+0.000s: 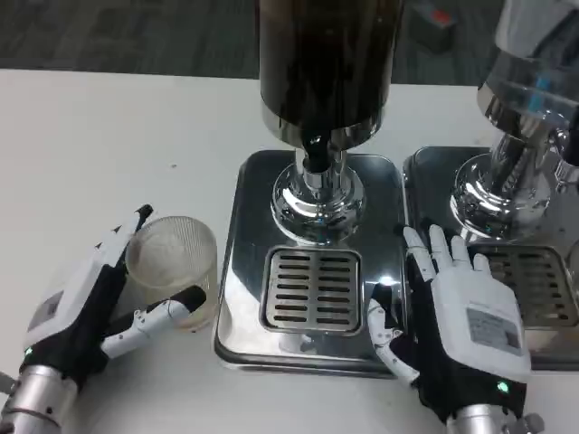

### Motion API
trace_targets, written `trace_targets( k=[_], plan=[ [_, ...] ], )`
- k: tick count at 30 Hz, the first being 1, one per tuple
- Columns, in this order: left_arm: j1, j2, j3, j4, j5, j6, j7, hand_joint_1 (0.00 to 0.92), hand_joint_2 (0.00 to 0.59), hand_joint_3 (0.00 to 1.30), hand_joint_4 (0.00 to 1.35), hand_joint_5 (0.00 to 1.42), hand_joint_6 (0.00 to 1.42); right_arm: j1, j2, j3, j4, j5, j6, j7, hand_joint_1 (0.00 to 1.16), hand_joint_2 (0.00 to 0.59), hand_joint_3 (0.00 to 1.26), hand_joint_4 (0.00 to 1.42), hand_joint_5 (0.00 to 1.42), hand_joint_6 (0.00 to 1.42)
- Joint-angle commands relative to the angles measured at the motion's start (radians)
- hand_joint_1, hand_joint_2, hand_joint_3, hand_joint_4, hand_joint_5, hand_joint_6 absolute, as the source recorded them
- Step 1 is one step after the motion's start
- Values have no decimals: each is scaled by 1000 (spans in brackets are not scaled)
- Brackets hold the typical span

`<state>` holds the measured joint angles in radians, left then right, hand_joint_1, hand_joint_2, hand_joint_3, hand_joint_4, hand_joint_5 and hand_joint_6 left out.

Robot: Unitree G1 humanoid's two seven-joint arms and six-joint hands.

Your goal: Grasp the cup under the faucet to collect the drink, then remove the cup.

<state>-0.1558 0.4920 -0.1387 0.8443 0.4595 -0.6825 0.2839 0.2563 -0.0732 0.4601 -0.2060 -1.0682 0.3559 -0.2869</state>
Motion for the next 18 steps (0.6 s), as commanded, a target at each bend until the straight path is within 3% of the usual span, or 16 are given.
trace_targets(
  k=[1,7,12,18],
  plan=[
    [-29,-21,-10,54,-19,-37,-12,69,0,0,0,24,0,6,11,0,-12,4,10,-7,323,562,105,0,0,0],
    [-50,-29,-22,97,-15,-75,-5,118,2,0,0,73,34,10,15,0,-14,2,13,-8,323,562,105,0,0,0],
    [-54,-38,-19,119,-17,-113,13,186,24,0,4,228,194,16,19,0,-17,-1,16,-9,322,562,110,0,0,0],
    [-54,-22,-38,117,49,-156,127,270,58,224,320,590,616,20,21,-1,-20,0,17,-7,321,562,113,0,0,0]
  ],
)
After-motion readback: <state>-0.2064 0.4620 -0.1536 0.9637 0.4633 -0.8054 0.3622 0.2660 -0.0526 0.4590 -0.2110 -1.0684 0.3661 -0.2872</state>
